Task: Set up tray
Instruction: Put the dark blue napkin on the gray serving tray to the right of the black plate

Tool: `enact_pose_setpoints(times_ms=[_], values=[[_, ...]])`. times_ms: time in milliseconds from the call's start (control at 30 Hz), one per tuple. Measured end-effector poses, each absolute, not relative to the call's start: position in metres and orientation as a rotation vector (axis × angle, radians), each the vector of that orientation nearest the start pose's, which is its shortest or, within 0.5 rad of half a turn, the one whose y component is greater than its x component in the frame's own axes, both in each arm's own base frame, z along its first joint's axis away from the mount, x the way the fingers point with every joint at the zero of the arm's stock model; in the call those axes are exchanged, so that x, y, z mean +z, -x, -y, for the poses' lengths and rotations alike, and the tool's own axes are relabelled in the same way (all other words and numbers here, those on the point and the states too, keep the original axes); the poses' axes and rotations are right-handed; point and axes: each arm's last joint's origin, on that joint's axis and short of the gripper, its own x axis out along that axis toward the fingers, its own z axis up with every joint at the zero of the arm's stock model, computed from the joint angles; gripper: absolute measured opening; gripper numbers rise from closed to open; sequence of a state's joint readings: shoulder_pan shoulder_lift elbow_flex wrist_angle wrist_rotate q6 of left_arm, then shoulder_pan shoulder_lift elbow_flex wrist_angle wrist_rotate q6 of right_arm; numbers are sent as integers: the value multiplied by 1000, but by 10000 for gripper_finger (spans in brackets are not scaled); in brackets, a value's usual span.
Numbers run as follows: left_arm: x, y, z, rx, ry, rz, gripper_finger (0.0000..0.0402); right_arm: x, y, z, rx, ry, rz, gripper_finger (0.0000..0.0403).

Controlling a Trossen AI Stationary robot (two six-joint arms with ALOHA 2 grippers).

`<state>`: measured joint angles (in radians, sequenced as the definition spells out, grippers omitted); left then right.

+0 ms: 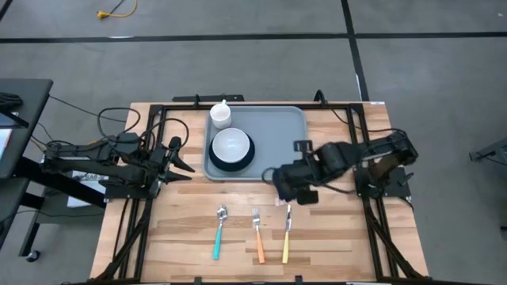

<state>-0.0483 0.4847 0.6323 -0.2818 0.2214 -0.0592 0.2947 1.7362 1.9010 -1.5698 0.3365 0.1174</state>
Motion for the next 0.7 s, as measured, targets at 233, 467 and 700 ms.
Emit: enact_pose_setpoints(times_ms=[233,467,700], values=[[309,-115,12,-263,102,-146,98,349,-330,-10,-185,440,-1461,1],[309,-115,12,-263,98,-146,98,348,-324,92,-379,494,-1553,2],[307,-114,11,-242,85,-163,98,361,-314,183,-810,634,-1468,3]])
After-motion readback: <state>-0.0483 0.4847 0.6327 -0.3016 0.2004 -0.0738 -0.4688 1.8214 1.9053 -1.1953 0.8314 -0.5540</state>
